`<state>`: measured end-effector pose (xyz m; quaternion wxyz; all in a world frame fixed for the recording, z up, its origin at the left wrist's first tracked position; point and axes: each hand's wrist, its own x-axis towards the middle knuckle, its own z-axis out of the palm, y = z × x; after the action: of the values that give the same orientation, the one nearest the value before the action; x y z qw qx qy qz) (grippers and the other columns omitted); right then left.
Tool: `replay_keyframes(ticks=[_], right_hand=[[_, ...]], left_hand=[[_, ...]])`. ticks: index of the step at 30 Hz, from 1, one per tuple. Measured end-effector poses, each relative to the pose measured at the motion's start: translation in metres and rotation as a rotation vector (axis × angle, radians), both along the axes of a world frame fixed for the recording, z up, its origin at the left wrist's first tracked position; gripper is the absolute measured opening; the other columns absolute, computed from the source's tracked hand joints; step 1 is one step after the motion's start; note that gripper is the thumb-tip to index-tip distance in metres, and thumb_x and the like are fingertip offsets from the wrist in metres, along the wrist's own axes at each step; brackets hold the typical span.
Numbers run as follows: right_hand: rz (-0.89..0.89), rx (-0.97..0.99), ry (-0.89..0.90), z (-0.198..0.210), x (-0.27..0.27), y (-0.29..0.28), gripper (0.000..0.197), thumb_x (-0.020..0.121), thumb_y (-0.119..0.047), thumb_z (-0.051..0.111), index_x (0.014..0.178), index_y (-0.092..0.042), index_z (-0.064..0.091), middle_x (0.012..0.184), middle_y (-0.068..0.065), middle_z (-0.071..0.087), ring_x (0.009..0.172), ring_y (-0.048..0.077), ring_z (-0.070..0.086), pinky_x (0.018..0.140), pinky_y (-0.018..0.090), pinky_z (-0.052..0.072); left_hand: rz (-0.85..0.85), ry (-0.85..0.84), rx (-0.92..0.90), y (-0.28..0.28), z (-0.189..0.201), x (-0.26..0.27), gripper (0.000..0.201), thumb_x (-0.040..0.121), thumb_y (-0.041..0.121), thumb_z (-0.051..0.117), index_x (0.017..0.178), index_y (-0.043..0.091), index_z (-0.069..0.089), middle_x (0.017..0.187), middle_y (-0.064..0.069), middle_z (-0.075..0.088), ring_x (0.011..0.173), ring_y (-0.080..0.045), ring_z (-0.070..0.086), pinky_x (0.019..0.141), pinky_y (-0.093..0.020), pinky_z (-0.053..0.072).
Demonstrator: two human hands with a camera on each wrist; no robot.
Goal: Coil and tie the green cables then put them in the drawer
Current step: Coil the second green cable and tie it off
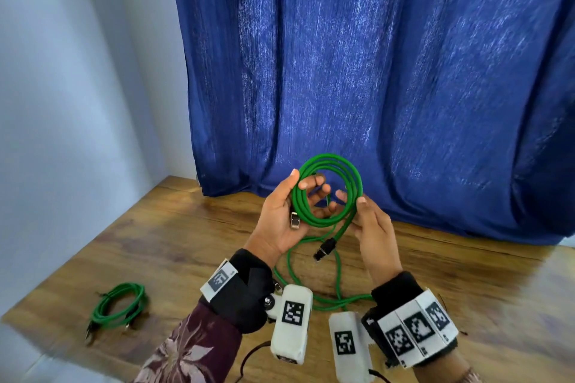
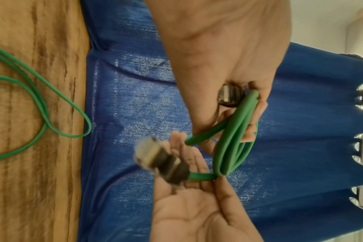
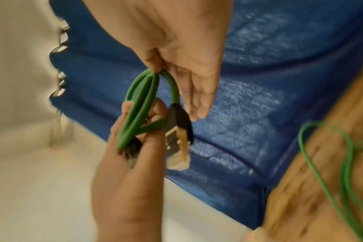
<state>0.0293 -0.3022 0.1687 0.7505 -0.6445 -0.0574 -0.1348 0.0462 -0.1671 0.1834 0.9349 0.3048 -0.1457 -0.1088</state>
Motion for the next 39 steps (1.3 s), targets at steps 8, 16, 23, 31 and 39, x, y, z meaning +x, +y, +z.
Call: replay_keyframes(ticks=[8, 16, 23, 31, 39], right_hand=[[0.294, 0.481, 0.339, 0.015, -0.001, -0.004, 0.034, 0.1, -0.026, 0.031, 0.108, -0.003, 0.055, 0.076, 0.01, 0.07, 0.065, 0.018, 0.068, 0.054, 0.025, 0.056], [-0.023, 0.218, 0.086, 0.007, 0.012, 0.0, 0.029, 0.101, -0.019, 0.034, 0.088, -0.004, 0.055, 0.065, 0.002, 0.041, 0.049, 0.004, 0.038, 0.049, 0.017, 0.035], [-0.011, -0.051, -0.015, 0.006, 0.02, -0.017, 0.03, 0.1, -0.009, 0.034, 0.074, -0.009, 0.047, 0.062, -0.001, 0.037, 0.041, 0.0, 0.034, 0.042, 0.015, 0.029], [0.124, -0.452, -0.135, 0.001, 0.014, -0.02, 0.026, 0.098, -0.008, 0.039, 0.077, -0.001, 0.051, 0.056, -0.001, 0.037, 0.046, 0.003, 0.034, 0.048, 0.02, 0.033], [0.027, -0.452, -0.16, -0.005, 0.019, -0.03, 0.012, 0.093, -0.012, 0.052, 0.093, -0.012, 0.064, 0.08, 0.002, 0.069, 0.071, 0.004, 0.062, 0.071, 0.016, 0.046]], left_hand=[[-0.007, -0.023, 0.118, -0.002, 0.0, -0.006, 0.031, 0.084, 0.039, 0.055, 0.06, 0.02, 0.06, 0.075, 0.005, 0.058, 0.062, -0.006, 0.053, 0.068, -0.018, 0.045], [-0.013, 0.016, 0.342, -0.006, -0.013, -0.006, 0.025, 0.091, 0.032, 0.033, 0.078, 0.015, 0.046, 0.081, 0.01, 0.063, 0.071, -0.004, 0.055, 0.071, -0.019, 0.048], [-0.099, -0.066, 0.522, 0.005, -0.007, -0.004, 0.036, 0.092, 0.025, 0.028, 0.108, 0.009, 0.055, 0.076, -0.001, 0.068, 0.077, -0.013, 0.064, 0.072, -0.024, 0.052], [-0.17, -0.002, 0.885, 0.015, 0.019, 0.003, 0.053, 0.099, 0.042, 0.027, 0.096, 0.006, 0.065, 0.053, 0.004, 0.051, 0.059, -0.016, 0.065, 0.063, -0.025, 0.053], [0.003, 0.037, 0.831, 0.006, 0.011, -0.001, 0.041, 0.101, 0.034, 0.028, 0.076, 0.01, 0.05, 0.045, 0.011, 0.038, 0.047, -0.005, 0.052, 0.056, -0.019, 0.047]])
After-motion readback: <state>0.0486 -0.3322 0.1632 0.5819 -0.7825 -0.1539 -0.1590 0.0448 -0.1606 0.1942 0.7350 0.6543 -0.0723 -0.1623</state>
